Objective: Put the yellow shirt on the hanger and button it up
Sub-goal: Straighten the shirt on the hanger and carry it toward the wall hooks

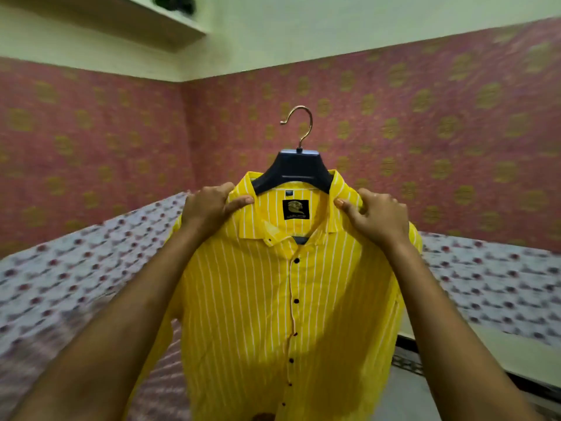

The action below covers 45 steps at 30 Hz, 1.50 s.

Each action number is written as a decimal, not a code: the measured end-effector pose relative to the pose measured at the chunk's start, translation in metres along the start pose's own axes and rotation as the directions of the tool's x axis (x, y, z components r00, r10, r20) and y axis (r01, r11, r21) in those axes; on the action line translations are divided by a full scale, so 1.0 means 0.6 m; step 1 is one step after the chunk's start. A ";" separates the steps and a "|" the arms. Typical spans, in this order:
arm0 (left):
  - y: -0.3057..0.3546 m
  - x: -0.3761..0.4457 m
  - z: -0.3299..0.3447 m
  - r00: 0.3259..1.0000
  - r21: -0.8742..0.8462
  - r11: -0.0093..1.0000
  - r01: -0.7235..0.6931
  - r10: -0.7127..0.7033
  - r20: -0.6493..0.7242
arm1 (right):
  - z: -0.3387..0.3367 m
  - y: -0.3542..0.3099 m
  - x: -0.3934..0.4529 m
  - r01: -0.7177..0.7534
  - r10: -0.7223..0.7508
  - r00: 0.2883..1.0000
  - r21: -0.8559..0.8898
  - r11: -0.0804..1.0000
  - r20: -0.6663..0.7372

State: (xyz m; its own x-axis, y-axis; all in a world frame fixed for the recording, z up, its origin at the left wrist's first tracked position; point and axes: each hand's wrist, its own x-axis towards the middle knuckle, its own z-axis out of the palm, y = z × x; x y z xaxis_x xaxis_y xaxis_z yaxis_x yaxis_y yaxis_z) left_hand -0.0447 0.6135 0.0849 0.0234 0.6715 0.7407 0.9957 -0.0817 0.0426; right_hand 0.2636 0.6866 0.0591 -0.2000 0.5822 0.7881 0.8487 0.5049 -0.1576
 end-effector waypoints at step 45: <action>1.433 0.900 0.645 0.880 -0.310 0.832 -0.461 0.381 -0.286 | -0.495 1.455 0.289 -0.531 0.389 0.847 -0.550 0.644 -0.363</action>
State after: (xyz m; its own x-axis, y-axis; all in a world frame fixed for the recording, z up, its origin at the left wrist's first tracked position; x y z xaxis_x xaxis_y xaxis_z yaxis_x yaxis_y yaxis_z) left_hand 0.8589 1.1909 0.2616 0.3742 0.3492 0.8591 0.7898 -0.6056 -0.0979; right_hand 1.1151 1.0391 0.2351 0.3380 0.4581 0.8221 0.9224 -0.3345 -0.1929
